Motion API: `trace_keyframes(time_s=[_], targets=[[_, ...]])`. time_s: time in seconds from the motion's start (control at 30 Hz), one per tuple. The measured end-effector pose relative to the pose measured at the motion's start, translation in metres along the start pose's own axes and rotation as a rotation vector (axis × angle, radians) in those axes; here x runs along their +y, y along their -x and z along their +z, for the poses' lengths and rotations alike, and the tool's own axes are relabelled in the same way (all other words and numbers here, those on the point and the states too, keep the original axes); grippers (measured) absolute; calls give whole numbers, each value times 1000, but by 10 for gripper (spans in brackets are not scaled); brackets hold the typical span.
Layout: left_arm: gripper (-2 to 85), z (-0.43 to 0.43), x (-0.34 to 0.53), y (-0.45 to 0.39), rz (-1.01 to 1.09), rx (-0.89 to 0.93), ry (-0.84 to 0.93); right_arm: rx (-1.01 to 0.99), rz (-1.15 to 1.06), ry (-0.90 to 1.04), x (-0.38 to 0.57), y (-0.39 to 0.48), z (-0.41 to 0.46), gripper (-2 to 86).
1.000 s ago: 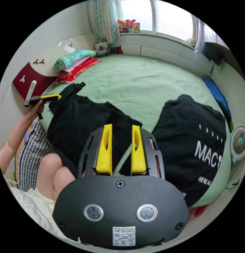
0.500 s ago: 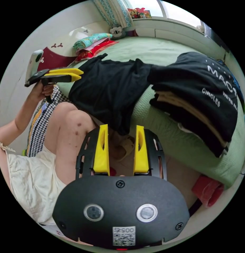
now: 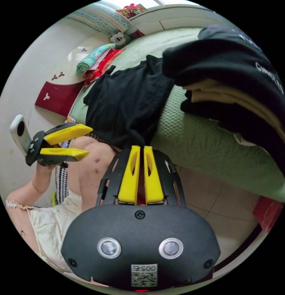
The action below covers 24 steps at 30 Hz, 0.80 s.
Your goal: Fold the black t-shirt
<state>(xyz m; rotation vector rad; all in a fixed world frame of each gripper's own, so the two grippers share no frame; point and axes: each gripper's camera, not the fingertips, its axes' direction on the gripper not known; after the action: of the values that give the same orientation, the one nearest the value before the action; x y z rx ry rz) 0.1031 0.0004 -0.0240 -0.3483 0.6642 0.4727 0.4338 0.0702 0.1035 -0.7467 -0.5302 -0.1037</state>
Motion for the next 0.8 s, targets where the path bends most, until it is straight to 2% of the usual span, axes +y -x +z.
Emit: trace_keyframes(time_s=[0.23, 0.3, 0.33, 0.43, 0.5, 0.57, 0.8], targets=[[152, 21, 3, -46, 46, -83, -24, -10, 21, 33, -30, 38, -40, 1], [121, 21, 5, -49, -5, -132, -45, -31, 9, 51, -40, 48, -44, 9], [78, 20, 7, -47, -47, -156, -62, -24, 3, 54, -43, 50, -45, 13], [46, 15, 18, -40, -106, -113, -93, -50, -8, -13, -54, 49, -64, 66], [43, 11, 28, -35, -125, -77, -120, -98, 41, -111, -65, 34, -85, 115], [43, 6, 38, -31, -140, -76, -138, -103, 103, -139, -78, 20, -93, 128], [41, -5, 62, -28, -144, -52, -172, -174, 302, 3, -143, -18, -53, 146]])
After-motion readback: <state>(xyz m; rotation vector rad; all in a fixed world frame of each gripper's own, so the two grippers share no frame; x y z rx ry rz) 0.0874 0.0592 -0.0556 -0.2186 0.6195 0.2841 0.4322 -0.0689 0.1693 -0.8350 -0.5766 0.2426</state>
